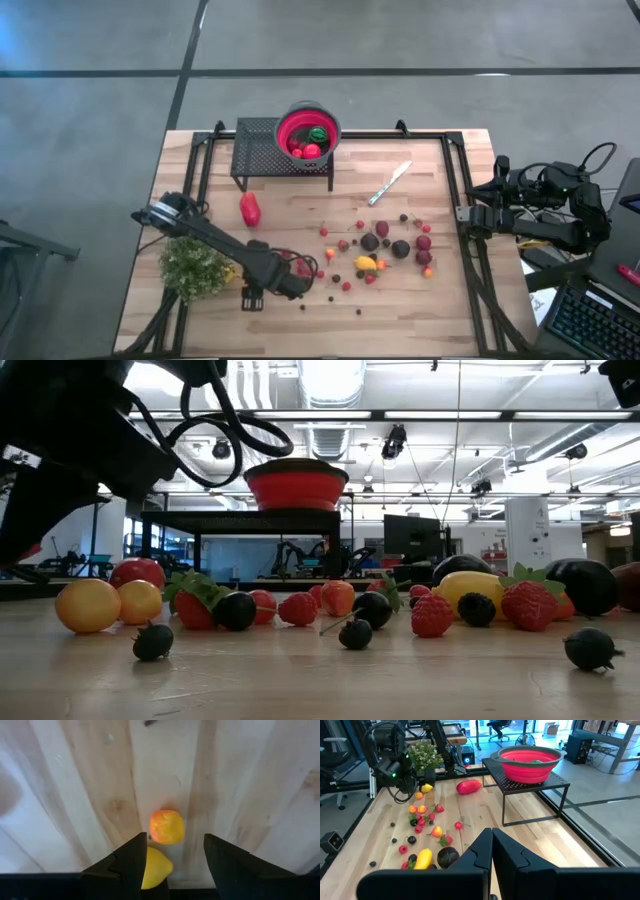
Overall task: Pick & Place Fruit
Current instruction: Put the orange pear into the red gray strainer bowl on the shelf
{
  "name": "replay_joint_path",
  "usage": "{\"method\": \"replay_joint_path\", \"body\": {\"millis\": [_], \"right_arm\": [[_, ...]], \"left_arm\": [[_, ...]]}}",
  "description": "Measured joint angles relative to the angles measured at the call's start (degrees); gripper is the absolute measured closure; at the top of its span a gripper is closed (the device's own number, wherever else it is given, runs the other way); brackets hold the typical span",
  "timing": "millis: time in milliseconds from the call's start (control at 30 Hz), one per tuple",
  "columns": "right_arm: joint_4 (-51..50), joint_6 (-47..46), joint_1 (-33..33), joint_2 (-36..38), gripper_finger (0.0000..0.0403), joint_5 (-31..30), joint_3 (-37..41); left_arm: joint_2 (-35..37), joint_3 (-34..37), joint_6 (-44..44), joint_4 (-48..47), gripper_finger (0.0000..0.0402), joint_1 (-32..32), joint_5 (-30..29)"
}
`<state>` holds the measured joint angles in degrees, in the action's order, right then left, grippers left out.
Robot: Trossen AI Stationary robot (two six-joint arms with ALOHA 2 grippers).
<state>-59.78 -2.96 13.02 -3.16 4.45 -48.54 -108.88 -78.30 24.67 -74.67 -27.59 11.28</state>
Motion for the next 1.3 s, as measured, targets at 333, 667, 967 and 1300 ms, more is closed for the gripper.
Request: {"method": "replay_joint_path", "body": {"millis": [333,667,967,1300], "right_arm": [[0.02,0.02,0.0,0.0,0.0394,0.0,-0.02],[0.02,0.05,0.0,0.0,0.0394,0.0,0.0],[0.02,0.03,0.0,0.0,0.0394,-0.01,0.01],[0.02,0.1,0.0,0.0,0.0394,-0.02,-0.02]], "left_arm": [[0.0,4.21,0.56,3.15,0.02,-0.72,0.15],[0.02,8.51,1.33,6.62,0.02,-0.7,0.36],[0.01,9.34,1.55,9.74,0.02,-0.7,-0.27],[0.04,11.25,5.02,9.8,0.0204,-0.72,0.59]]}}
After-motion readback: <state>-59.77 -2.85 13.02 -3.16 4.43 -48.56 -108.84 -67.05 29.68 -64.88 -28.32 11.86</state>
